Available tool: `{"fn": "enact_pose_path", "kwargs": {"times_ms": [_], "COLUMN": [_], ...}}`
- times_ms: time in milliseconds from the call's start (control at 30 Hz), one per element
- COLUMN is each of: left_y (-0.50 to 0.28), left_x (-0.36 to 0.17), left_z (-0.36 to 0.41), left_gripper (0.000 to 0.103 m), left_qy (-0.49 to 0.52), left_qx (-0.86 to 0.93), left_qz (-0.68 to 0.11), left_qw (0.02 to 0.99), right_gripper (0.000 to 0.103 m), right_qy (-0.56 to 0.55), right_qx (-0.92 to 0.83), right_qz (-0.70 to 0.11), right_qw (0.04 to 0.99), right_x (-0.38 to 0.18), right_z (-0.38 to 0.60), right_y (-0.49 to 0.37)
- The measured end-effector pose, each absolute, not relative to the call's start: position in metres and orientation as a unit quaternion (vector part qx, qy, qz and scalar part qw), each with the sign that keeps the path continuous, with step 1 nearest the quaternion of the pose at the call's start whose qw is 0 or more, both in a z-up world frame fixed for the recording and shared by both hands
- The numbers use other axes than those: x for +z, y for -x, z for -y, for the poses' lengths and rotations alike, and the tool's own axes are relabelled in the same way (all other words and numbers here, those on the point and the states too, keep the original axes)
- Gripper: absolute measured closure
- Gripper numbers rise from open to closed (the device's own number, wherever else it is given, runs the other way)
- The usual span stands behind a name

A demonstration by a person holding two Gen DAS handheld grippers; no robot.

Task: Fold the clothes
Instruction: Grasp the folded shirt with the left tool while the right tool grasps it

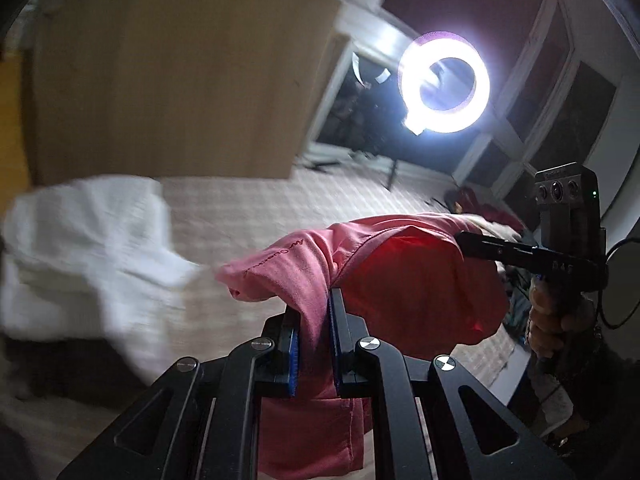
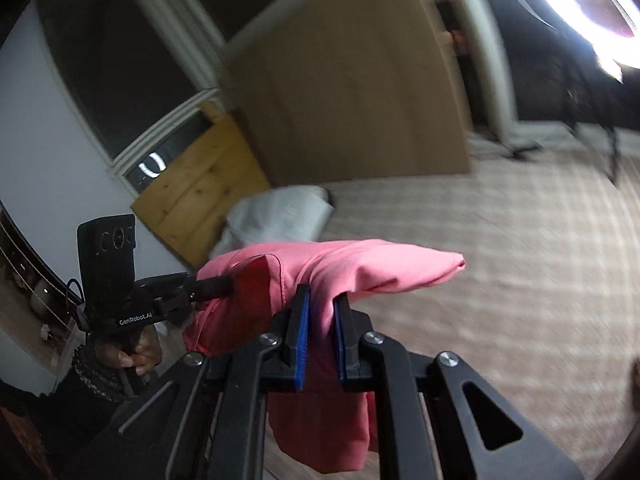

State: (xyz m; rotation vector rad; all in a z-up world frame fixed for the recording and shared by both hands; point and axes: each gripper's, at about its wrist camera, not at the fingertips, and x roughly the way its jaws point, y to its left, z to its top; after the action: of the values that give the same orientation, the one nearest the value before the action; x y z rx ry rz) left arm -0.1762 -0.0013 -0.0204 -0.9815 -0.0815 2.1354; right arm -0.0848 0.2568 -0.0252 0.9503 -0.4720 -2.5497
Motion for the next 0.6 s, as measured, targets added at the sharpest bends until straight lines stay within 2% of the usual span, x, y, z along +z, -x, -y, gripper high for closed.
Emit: {"fn": "enact_pose_path", "kwargs": {"times_ms": [167,367,467,533,600], "left_y": [0.229,0.288,0.325,0.345,0.362], "left_x": [0.015,0.055,0.005,-0.053,-0.098], "left_z": [0.082,0.130,0.144,0.149,0.163], "left_gripper": [0.092,0.091,0.086,0.085,0.085], "left_qy": [0.350,0.318,0.409,0.481,0.543], "left_qx": [0.866,0.884,0.853,0.830,0.804], "left_qz": [0.018,-0.022,-0.032,-0.074,-0.055], "left_qw": [0.357,0.342,0.323,0.274,0.237], "right_gripper": [0.092,0.092,0.092,0.088,0.088], "right_qy": [-0.300,-0.275,-0.332,-0.427,-0.503], "right_qx": [-0.919,-0.924,-0.895,-0.867,-0.836], "right_qz": [0.130,0.132,0.158,0.116,0.083], "right_qw": [0.219,0.231,0.252,0.228,0.205], "right_x": [0.014,0.048,0.015,-0.043,-0.093], "right_z": [-0.168,-0.107,-0.086,-0.061,-0.046], "right_y": [0.148,0.230,0.268,0.293,0.305]}}
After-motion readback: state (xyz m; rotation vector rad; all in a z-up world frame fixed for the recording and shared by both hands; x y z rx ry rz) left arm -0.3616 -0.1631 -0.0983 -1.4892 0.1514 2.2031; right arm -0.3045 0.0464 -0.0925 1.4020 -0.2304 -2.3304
